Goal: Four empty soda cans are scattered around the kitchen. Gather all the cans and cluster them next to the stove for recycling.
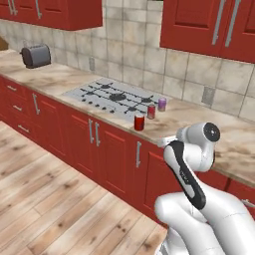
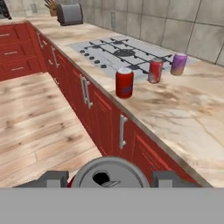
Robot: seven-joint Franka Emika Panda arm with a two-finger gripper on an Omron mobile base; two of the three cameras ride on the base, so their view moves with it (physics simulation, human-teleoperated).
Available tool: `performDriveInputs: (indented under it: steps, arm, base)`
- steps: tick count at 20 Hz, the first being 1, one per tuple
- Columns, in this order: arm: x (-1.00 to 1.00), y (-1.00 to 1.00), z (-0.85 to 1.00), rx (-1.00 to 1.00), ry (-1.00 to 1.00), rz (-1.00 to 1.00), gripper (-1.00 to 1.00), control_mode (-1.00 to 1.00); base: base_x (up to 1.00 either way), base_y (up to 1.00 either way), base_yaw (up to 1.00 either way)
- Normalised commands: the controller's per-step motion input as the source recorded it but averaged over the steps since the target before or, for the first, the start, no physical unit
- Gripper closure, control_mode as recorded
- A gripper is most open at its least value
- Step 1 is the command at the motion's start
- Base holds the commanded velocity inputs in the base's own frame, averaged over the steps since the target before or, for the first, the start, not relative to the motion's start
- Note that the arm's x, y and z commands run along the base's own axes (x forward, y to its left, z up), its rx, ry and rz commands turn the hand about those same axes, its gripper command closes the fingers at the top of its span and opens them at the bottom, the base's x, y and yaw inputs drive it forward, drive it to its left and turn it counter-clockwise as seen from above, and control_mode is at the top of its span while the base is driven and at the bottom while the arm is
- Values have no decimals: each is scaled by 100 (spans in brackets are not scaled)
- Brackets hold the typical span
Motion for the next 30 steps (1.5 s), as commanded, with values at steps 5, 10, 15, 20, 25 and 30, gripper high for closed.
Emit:
performDriveInputs:
  steps: [5,10,15,20,25,30]
  arm:
    - [0,0,0,0,0,0,100,100]
    - [0,0,0,0,0,0,100,100]
    - [0,0,0,0,0,0,100,100]
    - [0,0,0,0,0,0,100,100]
    - [0,0,0,0,0,0,100,100]
    - [0,0,0,0,0,0,100,100]
  base:
    - [45,6,-27]
    - [11,26,-40]
    - [24,29,-43]
    - [32,60,-36]
    - [13,72,-34]
    - [0,61,-36]
